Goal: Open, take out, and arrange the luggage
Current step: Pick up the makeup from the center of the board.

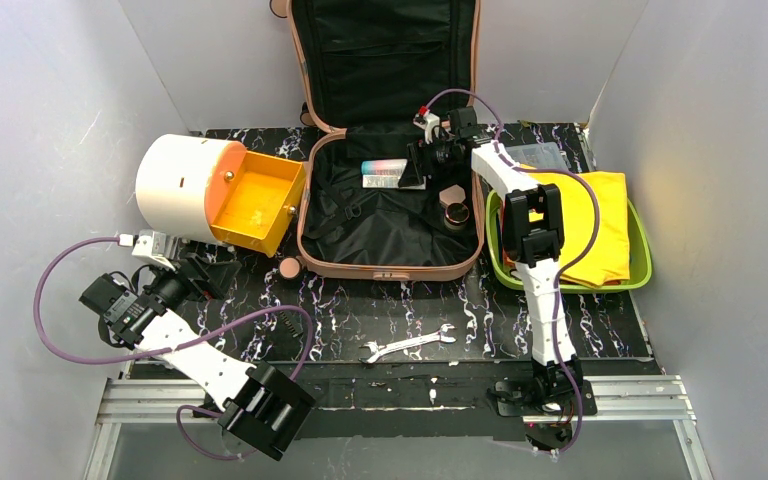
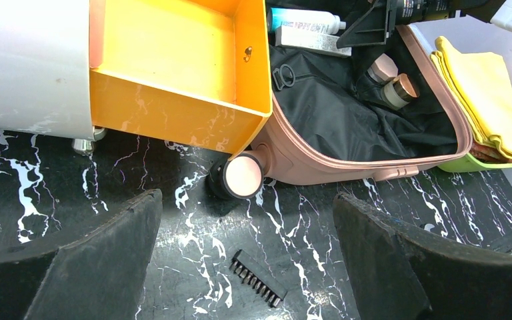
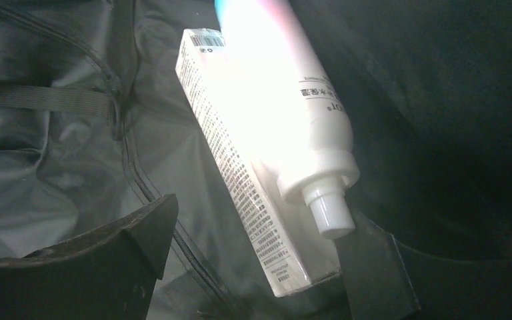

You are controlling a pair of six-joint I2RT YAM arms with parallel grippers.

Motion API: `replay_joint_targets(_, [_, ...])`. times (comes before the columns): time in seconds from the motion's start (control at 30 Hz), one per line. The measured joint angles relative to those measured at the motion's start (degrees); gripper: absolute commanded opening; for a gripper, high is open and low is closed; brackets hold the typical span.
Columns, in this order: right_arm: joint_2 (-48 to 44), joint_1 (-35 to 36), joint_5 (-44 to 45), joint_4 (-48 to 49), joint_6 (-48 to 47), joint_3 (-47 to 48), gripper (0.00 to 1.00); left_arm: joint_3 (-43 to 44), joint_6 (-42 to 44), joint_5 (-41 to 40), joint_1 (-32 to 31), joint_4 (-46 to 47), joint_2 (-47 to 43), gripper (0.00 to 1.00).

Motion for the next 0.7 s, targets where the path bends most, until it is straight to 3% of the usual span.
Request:
replay_joint_targets(0.27, [-1.7,-0.1,-4.2,3.6,2.6,-2.9,0.85,0.0,0.0,0.1,0.0,-0.4,-0.1,0.99])
replay_joint_targets(0.7, [-9.9,7.6,-5.1,-4.5,-1.6,-12.7,0.87,0.0,0.5,0.7,0.3,-0.9,-0.3,0.99])
